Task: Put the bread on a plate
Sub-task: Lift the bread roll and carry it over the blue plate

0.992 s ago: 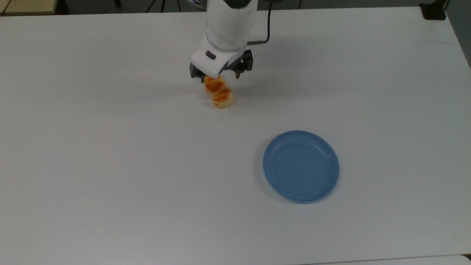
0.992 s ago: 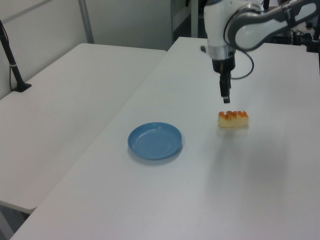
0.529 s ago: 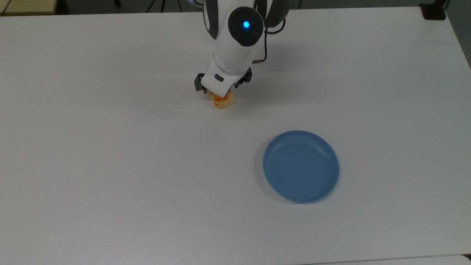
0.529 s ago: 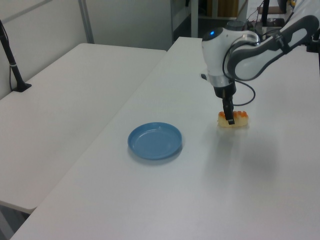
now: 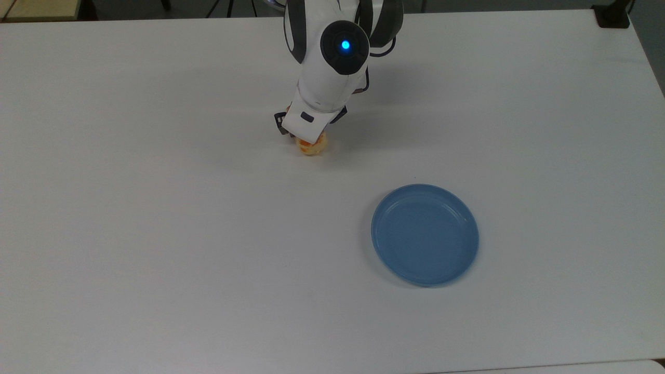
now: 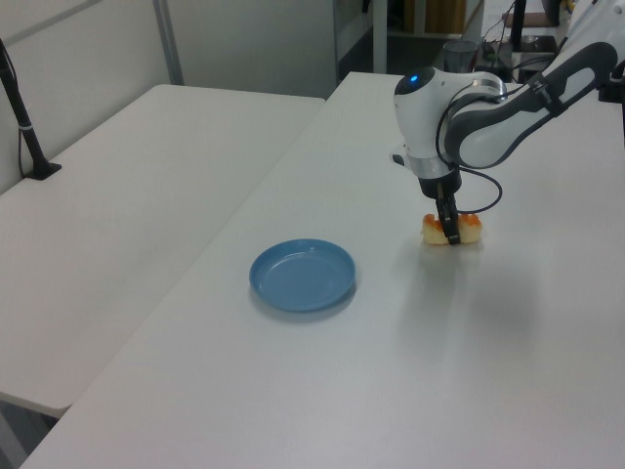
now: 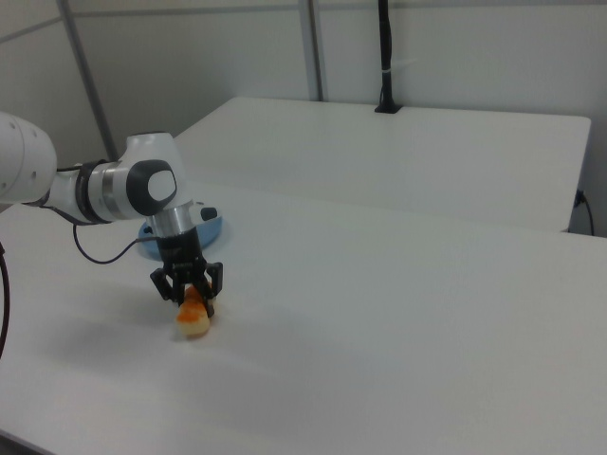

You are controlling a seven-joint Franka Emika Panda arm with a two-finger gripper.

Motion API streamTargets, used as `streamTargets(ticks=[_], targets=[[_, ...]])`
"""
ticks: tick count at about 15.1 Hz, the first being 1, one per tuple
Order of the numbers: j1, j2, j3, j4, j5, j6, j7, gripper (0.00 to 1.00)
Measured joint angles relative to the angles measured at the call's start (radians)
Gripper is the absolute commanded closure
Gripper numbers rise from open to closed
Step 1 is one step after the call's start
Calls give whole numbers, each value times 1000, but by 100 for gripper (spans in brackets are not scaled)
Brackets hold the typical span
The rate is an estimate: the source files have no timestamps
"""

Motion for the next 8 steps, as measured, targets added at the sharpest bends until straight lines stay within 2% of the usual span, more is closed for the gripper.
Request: streamTargets(ticks=[2, 6, 8], targets=[[0, -1, -2, 36, 29, 7, 0, 52], [4, 4, -1, 167, 185, 42, 6, 50], [20, 25, 0, 232, 224, 74, 59, 48]])
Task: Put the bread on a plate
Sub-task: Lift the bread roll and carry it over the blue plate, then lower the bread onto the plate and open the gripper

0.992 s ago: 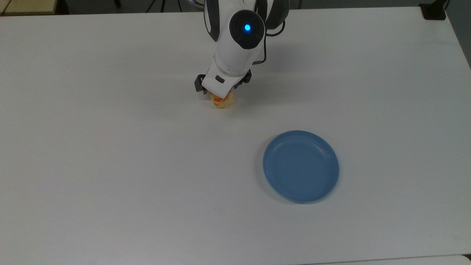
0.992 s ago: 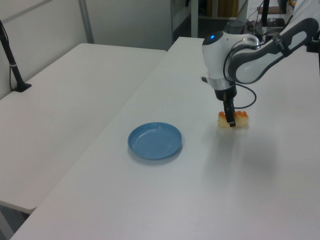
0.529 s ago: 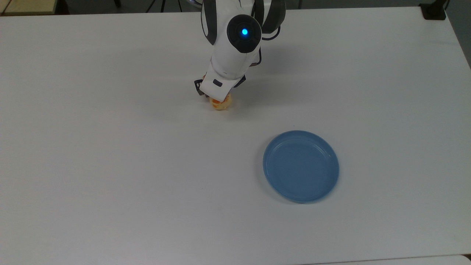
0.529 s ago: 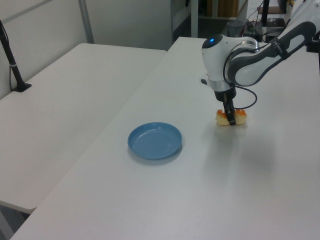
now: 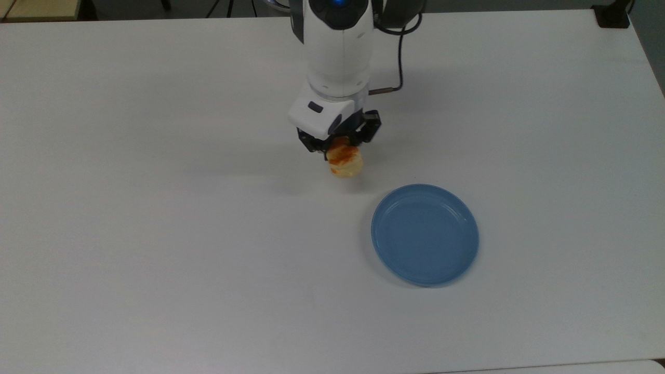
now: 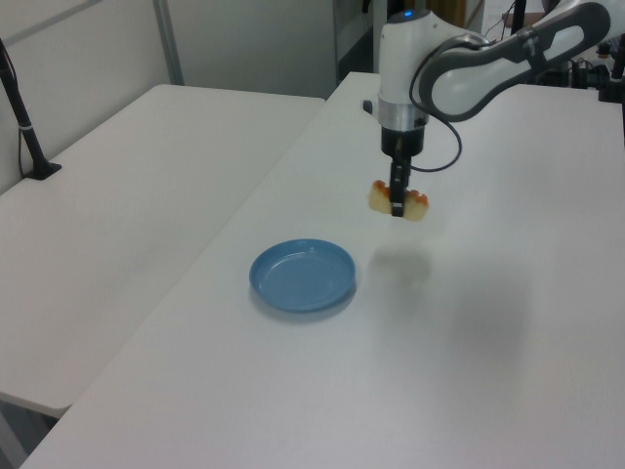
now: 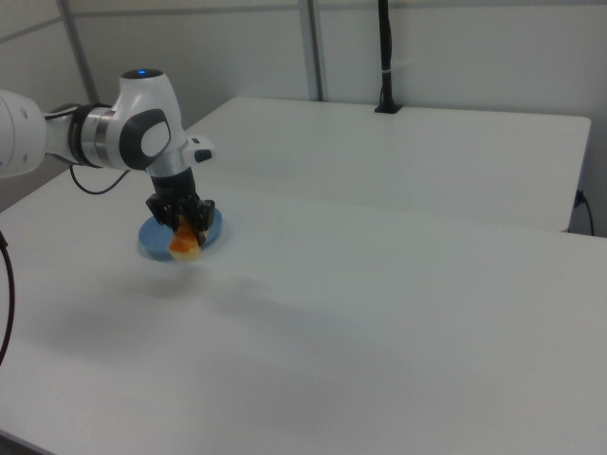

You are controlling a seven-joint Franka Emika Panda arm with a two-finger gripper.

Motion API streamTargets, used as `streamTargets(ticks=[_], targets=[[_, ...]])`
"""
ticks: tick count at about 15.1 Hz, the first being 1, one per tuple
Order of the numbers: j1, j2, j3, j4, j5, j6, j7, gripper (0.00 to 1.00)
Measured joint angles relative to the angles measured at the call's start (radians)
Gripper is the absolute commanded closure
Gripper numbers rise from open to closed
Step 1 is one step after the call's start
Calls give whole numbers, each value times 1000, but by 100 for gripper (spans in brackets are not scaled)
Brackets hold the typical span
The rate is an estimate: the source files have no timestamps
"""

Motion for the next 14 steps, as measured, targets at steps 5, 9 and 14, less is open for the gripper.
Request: streamTargets(ticks=[5, 9, 14], targets=[[78, 168, 2, 181, 4, 110, 239, 41], [116, 279, 2, 272, 4, 229, 387, 23], [136, 321, 2, 300, 4, 270, 459, 0]])
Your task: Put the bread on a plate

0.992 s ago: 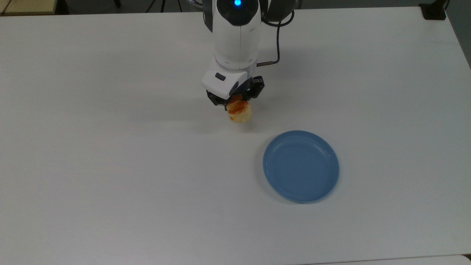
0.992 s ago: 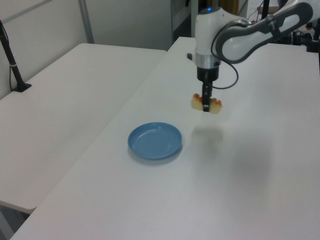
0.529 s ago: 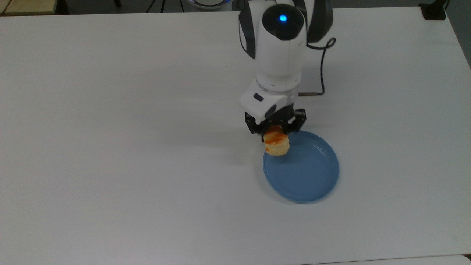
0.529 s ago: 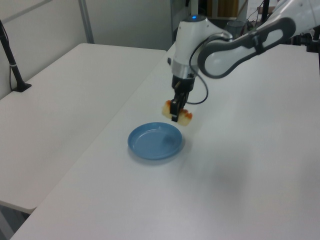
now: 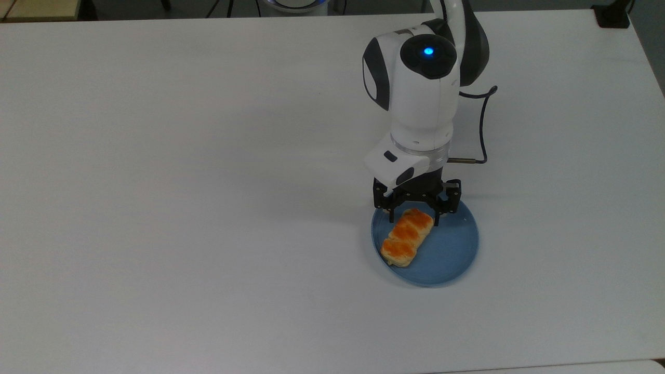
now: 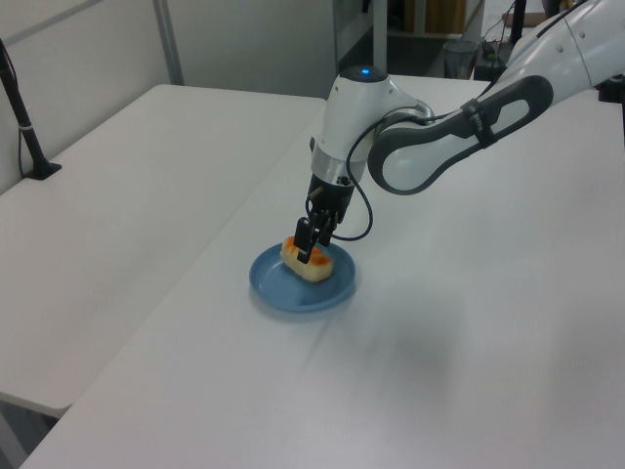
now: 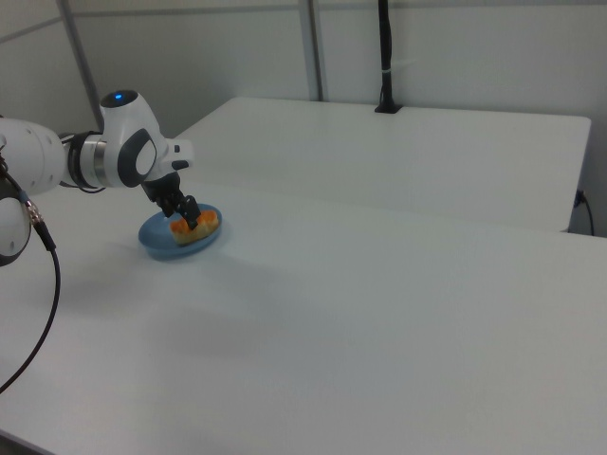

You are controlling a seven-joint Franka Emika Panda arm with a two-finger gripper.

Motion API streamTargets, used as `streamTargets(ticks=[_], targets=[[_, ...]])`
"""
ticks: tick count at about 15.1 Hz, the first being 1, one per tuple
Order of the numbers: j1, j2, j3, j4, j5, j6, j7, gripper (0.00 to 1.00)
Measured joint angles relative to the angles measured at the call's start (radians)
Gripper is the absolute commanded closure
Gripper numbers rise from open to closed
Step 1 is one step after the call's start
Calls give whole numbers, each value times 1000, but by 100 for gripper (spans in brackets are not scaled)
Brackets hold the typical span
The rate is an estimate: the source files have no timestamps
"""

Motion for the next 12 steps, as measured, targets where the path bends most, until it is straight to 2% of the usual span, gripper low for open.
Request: streamTargets(ticks=[5, 8, 12], targets=[[8, -10, -3, 25, 0, -8, 13, 0], [-4, -86, -8, 30, -22, -195, 13, 0], [-58, -231, -10, 7, -64, -447, -29, 0]])
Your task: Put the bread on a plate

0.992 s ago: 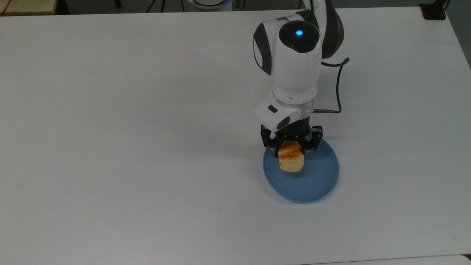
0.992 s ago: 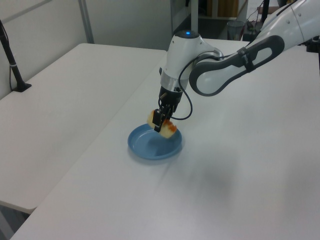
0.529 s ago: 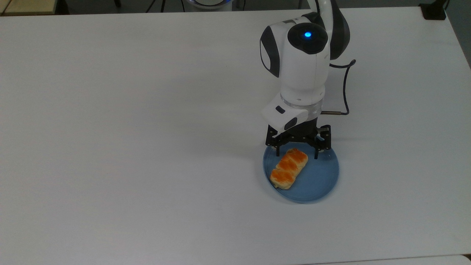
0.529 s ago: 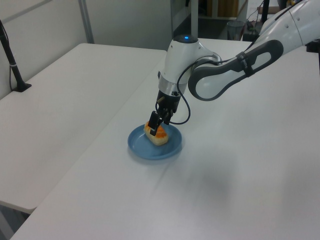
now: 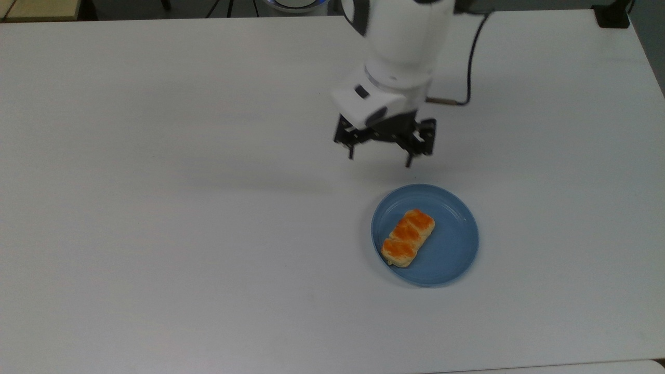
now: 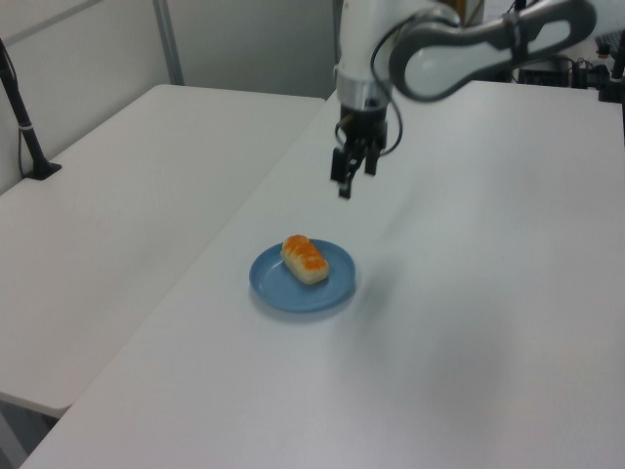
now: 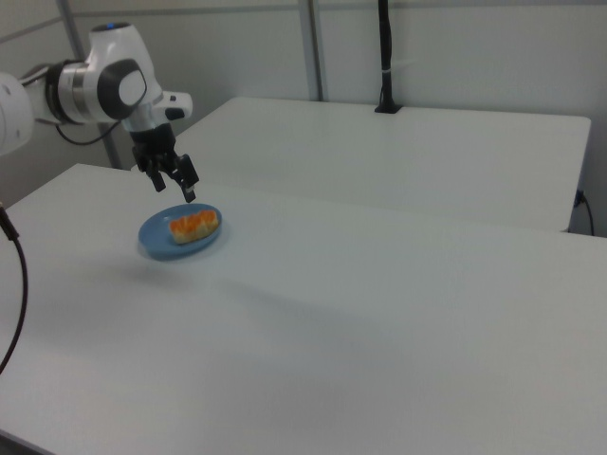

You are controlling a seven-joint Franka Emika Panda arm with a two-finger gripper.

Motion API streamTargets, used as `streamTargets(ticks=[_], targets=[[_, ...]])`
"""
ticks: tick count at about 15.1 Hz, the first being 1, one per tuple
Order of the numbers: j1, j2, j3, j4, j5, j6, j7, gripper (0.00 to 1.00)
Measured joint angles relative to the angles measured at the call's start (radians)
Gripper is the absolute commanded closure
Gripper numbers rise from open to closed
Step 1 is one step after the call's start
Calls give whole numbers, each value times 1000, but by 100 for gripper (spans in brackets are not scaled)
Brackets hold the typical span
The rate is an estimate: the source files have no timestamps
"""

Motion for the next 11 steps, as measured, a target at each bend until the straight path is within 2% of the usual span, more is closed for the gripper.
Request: streamTargets(ticks=[3, 7, 11], targets=[[-69, -120, -2, -65, -2, -101, -108, 0], [-167, -275, -2, -168, -2, -160, -254, 0], [-224, -347, -2, -210, -2, -199, -316, 0]])
